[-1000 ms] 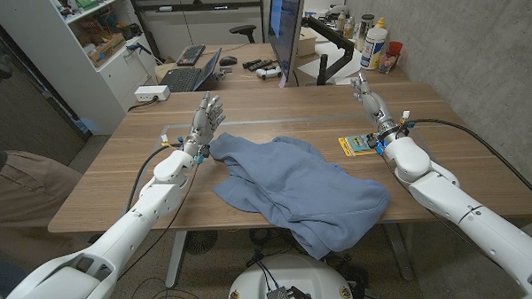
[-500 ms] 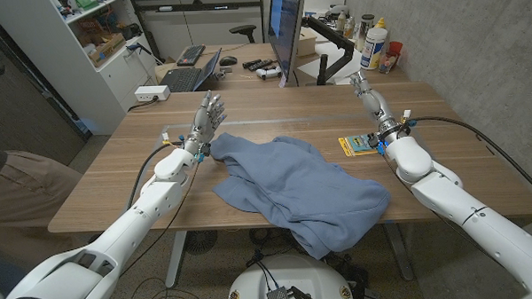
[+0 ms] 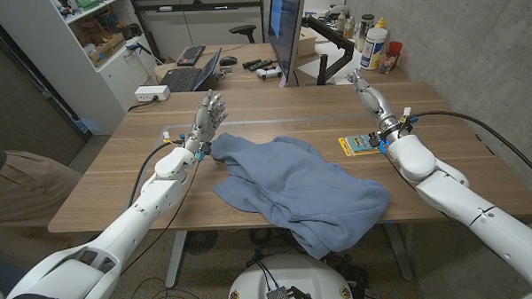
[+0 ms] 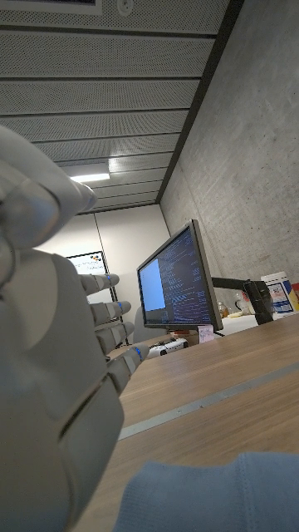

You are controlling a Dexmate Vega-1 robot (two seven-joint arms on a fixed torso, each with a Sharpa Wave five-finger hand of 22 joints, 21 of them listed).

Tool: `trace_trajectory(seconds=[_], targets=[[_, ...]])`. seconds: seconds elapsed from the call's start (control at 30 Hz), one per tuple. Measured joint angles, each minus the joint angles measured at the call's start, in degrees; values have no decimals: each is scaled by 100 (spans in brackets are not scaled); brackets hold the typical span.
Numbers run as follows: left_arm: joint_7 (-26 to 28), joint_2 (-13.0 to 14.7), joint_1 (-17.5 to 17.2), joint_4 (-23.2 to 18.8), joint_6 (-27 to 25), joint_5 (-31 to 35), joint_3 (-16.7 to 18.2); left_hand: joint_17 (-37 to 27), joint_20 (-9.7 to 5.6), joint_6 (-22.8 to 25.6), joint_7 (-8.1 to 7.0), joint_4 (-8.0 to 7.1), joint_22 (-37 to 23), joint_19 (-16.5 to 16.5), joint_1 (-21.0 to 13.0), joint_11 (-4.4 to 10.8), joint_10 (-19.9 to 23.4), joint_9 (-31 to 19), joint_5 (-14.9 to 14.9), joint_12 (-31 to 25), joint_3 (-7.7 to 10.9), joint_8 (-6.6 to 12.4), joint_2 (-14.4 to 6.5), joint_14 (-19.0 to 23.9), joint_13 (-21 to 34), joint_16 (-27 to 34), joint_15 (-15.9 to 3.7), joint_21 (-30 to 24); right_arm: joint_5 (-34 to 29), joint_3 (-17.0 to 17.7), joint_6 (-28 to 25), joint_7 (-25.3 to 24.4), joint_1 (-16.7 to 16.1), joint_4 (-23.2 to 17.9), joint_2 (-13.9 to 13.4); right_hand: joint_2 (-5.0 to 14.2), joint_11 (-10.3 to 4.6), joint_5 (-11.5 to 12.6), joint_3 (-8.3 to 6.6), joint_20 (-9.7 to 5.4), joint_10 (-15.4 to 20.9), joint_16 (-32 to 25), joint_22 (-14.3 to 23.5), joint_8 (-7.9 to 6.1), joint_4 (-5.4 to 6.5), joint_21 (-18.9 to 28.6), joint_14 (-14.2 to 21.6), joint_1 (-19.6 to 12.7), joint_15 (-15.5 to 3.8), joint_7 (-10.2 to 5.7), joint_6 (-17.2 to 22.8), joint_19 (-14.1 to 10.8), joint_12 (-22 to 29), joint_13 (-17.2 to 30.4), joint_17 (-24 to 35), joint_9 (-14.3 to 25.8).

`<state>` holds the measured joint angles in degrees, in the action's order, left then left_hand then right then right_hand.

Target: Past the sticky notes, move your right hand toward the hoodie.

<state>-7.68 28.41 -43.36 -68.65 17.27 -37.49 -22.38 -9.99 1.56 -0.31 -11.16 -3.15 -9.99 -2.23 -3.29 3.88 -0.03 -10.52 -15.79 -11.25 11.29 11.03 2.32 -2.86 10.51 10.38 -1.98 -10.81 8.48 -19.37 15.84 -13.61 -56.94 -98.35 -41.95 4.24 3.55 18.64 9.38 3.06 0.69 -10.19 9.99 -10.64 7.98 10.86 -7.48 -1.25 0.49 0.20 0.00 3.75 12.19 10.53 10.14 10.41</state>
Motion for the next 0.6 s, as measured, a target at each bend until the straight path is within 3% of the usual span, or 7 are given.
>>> trace_trajectory(seconds=[0.6], targets=[[-92, -35, 73, 153, 47, -19, -2, 0, 0, 0, 0, 0, 0, 0, 0, 0, 0, 0, 0, 0, 0, 0, 0, -12, 0, 0, -2, 0, -665, -75, -186, 9, -54, -372, -222, 31, -47, 23, -18, -31, -154, 0, 0, 0, -18, 0, -21, -31, -20, -32, -33, 31, -45, 0, 0, 0]])
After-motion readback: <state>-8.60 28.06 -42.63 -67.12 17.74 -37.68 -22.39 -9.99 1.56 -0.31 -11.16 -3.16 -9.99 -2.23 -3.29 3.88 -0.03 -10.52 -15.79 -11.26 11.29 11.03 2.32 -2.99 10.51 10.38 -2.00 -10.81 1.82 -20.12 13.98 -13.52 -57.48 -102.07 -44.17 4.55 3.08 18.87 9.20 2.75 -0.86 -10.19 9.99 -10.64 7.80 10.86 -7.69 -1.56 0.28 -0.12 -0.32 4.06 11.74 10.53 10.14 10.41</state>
